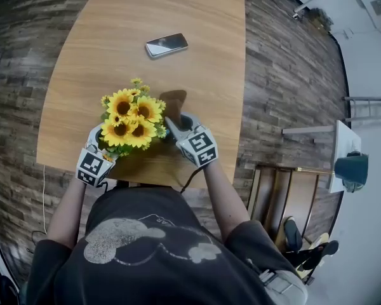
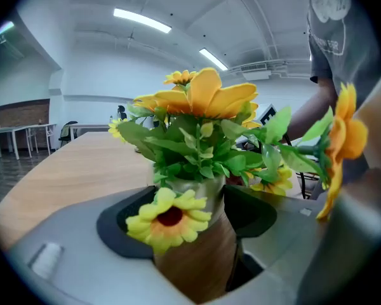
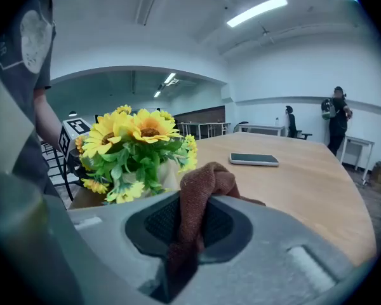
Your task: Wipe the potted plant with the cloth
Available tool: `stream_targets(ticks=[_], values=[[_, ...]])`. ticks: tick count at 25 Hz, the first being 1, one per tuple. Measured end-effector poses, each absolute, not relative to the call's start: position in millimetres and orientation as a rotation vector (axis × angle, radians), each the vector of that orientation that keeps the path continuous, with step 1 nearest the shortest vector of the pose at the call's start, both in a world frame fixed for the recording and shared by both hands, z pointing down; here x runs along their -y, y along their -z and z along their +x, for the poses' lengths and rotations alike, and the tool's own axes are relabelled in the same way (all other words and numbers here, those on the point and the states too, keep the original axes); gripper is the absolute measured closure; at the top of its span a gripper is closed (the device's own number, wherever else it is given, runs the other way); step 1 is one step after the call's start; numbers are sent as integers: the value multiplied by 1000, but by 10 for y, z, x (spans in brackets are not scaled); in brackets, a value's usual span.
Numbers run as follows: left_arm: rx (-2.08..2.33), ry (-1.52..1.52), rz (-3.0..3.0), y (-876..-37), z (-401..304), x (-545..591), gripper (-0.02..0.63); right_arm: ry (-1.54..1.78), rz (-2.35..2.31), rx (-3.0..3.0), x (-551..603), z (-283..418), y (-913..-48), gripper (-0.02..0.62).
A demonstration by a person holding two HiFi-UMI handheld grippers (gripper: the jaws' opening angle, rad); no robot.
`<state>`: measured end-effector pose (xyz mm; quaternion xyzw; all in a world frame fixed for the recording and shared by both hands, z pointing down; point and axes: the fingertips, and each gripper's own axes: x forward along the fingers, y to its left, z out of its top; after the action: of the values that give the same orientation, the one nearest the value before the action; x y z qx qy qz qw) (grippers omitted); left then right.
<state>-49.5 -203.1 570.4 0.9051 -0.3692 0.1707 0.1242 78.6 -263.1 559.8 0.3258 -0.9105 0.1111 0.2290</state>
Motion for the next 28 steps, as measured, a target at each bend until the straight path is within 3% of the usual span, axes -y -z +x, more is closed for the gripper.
stream_targets(ticks=[15,28], values=[[678,-558,2765,-5697,-270,1927,241,-175,572,2521,2782,400,-5660,549],[878,-545,2683,-5709,-638,2141,201,-216,565,2506,2475,379,-5666,549]])
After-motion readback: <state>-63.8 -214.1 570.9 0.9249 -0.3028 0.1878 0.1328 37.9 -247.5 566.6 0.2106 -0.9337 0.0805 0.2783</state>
